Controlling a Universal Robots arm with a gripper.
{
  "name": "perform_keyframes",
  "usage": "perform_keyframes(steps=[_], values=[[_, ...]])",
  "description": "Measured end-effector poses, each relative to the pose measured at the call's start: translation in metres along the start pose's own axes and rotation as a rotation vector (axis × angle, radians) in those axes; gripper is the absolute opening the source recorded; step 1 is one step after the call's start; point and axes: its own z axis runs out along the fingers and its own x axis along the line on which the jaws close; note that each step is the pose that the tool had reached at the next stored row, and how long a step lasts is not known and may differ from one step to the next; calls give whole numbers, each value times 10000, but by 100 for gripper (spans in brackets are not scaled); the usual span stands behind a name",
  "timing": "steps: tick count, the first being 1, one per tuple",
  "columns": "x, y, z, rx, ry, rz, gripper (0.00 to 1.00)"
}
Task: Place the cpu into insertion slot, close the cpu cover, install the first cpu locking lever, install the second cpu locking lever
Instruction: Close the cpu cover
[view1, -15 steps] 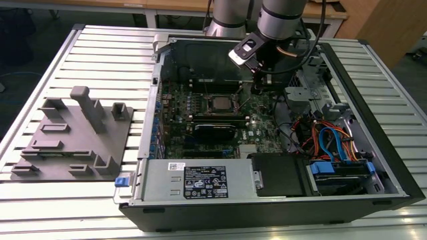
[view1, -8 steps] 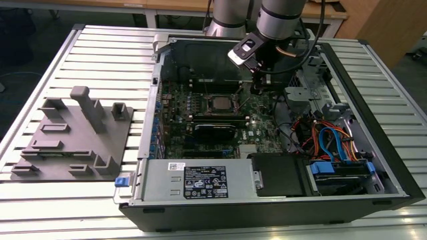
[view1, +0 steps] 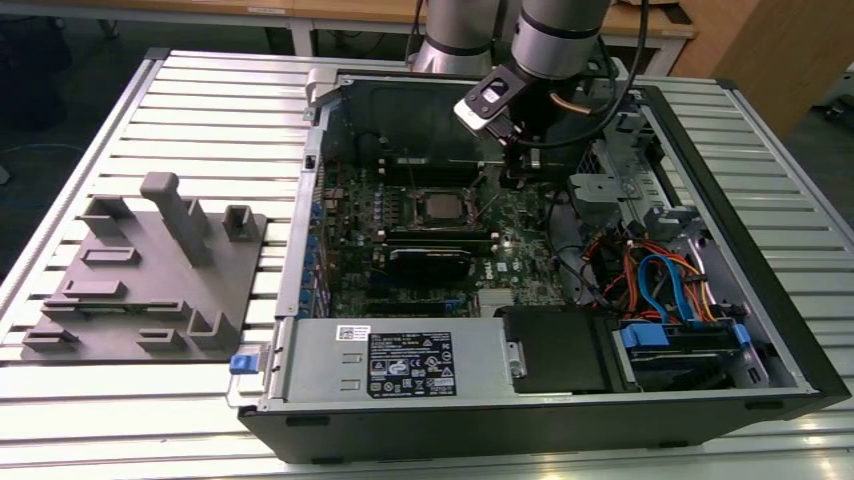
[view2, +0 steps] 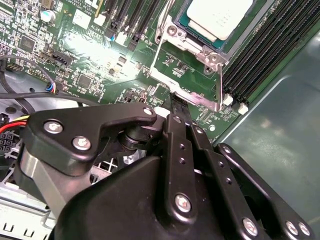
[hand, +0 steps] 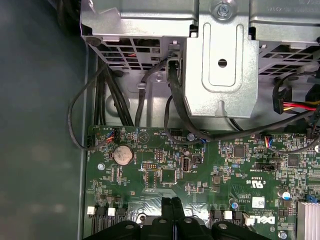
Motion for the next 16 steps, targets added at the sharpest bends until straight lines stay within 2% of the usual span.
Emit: perform_keyframes(steps=[12,14,16], values=[[1,-33,0,0,0,1,10],[1,-81,-1,0,-1,1,10],[1,-84,-1,0,0,2,10]])
